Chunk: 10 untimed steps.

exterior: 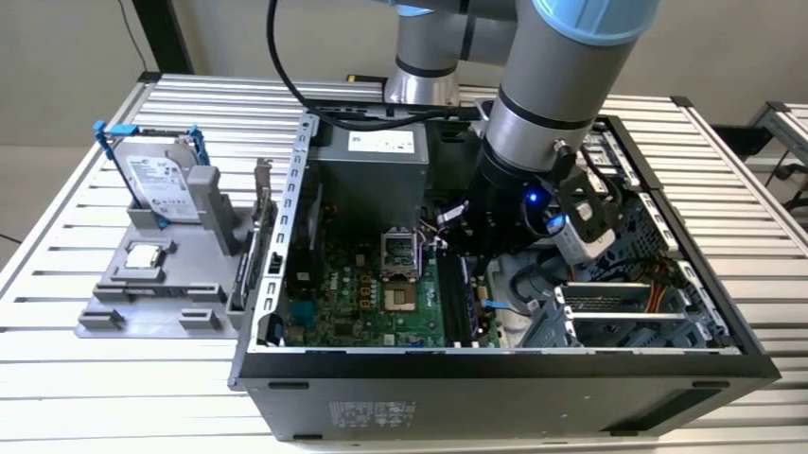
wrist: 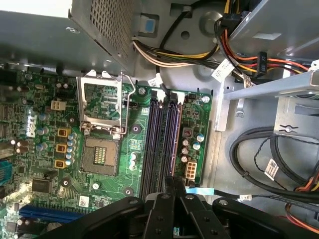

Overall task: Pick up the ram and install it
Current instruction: 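Press down the ram until it locks into place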

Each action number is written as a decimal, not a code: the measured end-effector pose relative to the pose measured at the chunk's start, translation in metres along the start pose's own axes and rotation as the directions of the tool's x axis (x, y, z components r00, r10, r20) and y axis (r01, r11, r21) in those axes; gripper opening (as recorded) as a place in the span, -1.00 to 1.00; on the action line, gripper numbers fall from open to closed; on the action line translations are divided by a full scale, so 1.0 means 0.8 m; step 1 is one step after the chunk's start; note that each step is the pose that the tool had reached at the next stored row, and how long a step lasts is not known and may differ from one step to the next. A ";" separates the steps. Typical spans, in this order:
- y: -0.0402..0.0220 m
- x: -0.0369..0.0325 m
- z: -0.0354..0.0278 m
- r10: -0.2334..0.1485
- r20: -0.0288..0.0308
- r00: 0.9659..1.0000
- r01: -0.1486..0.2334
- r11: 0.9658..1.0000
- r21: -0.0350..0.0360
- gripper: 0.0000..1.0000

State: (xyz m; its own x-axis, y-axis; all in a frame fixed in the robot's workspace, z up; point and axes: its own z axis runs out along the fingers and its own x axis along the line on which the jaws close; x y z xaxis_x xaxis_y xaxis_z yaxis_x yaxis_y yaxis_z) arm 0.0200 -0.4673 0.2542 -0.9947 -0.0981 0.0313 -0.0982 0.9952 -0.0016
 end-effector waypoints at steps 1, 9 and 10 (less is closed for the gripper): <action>0.0000 0.0000 0.0000 -0.002 0.000 1.000 0.002 1.000 0.000 -1.00; 0.0000 0.0000 0.0000 -0.096 0.000 0.995 0.096 0.995 0.003 -1.00; 0.0000 0.0000 0.0000 -0.112 0.000 0.994 0.112 0.994 0.003 -1.00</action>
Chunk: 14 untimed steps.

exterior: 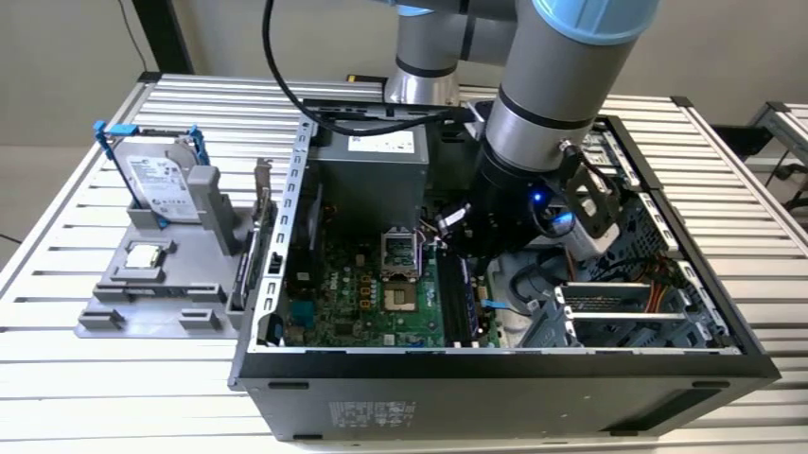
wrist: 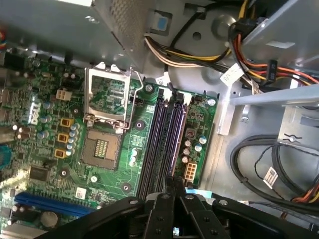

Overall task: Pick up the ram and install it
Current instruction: 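Press down the ram until it locks into place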

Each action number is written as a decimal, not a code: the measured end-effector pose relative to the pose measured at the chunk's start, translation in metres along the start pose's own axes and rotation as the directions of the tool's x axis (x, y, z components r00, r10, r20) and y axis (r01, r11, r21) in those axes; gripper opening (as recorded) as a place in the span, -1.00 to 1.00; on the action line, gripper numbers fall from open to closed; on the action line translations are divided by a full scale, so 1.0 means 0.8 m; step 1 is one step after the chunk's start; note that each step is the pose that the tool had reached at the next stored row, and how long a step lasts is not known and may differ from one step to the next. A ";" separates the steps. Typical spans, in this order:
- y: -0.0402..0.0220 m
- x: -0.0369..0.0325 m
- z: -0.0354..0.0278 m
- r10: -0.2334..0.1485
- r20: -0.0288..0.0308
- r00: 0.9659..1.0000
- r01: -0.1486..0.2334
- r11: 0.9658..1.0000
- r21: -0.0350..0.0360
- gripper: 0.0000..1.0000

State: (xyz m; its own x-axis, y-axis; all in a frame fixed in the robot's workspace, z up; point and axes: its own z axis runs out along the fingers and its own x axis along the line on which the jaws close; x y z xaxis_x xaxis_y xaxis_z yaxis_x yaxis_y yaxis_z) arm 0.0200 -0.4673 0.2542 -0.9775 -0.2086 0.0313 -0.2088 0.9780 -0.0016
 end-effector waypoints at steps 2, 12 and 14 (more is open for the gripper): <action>0.0000 0.0000 0.0000 -0.030 0.000 1.000 0.030 1.000 0.001 -1.00; 0.0000 0.0000 0.0000 -0.113 0.006 0.994 0.113 0.993 -0.015 -1.00; 0.0000 0.0000 0.0000 -0.125 0.009 0.992 0.125 0.992 -0.024 -1.00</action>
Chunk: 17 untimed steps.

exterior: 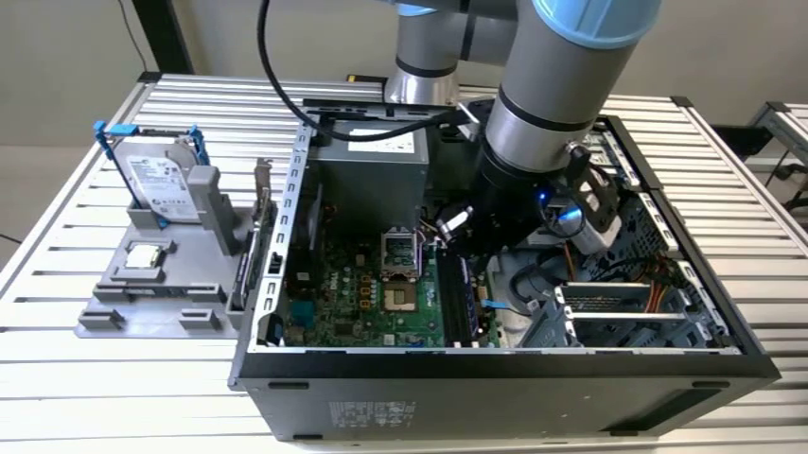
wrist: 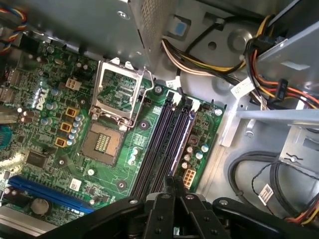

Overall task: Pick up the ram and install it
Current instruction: 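Press down the ram until it locks into place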

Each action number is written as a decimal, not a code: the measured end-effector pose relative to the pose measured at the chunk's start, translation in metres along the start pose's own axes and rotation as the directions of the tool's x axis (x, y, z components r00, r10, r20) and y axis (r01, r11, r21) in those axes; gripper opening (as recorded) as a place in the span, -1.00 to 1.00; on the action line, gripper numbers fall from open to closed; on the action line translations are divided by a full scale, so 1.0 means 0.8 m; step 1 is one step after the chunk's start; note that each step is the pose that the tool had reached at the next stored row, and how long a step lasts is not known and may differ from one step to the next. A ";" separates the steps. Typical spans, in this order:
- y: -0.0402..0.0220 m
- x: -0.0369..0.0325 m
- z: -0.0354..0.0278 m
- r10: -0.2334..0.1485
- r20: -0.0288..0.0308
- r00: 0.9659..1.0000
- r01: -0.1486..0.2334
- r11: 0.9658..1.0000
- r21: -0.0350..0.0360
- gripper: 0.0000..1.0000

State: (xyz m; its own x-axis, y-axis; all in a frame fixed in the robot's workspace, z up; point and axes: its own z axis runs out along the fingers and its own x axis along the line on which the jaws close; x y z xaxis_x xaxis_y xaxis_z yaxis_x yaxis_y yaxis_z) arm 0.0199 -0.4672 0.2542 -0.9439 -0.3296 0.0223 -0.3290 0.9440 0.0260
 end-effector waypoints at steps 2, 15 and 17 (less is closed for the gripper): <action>0.0000 0.0000 0.0000 -0.017 0.000 1.000 0.017 1.000 0.000 -1.00; -0.0004 -0.0010 -0.0001 -0.185 -0.005 0.983 0.185 0.983 0.003 -1.00; -0.0004 -0.0011 0.0000 -0.215 -0.006 0.977 0.215 0.977 0.004 -1.00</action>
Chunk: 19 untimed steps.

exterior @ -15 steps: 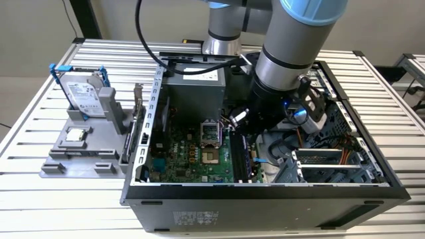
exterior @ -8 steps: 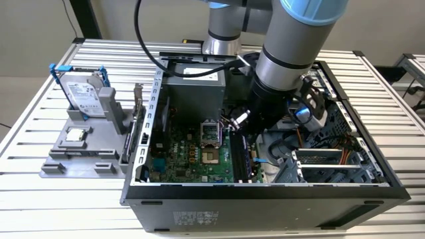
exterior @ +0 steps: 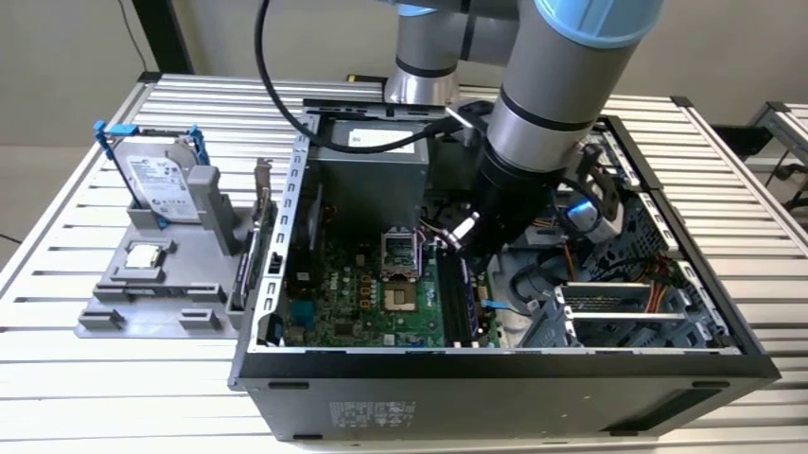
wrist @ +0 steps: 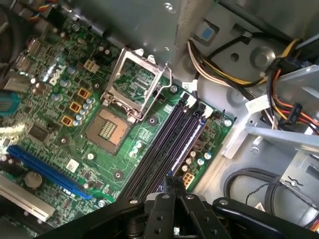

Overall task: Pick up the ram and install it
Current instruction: 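Press down the ram until it locks into place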

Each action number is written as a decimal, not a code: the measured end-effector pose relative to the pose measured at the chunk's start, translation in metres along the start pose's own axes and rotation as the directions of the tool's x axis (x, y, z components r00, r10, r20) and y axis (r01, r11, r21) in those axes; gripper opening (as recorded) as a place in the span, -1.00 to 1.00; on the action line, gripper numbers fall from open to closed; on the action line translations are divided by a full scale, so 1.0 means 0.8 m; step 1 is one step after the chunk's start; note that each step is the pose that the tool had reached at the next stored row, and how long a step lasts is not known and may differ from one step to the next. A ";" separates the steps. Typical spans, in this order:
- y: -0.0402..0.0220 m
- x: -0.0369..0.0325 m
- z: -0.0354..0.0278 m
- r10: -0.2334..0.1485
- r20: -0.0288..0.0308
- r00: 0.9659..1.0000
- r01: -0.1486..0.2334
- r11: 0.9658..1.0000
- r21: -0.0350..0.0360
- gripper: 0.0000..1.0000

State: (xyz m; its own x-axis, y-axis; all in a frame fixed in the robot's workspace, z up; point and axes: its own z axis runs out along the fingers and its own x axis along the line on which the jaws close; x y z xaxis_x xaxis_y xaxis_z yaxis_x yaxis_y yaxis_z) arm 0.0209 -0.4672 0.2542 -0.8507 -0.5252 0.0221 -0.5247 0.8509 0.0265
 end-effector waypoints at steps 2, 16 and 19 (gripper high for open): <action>-0.0001 -0.0002 0.0000 -0.027 -0.001 1.000 0.027 1.000 0.001 -1.00; -0.0003 -0.0005 0.0000 -0.187 -0.005 0.982 0.187 0.982 0.003 -1.00; -0.0004 -0.0005 0.0000 -0.212 -0.006 0.977 0.212 0.977 0.003 -1.00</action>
State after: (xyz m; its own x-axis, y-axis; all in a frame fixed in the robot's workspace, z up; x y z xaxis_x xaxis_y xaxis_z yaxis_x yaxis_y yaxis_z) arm 0.0214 -0.4673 0.2542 -0.7200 -0.6936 0.0215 -0.6931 0.7203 0.0272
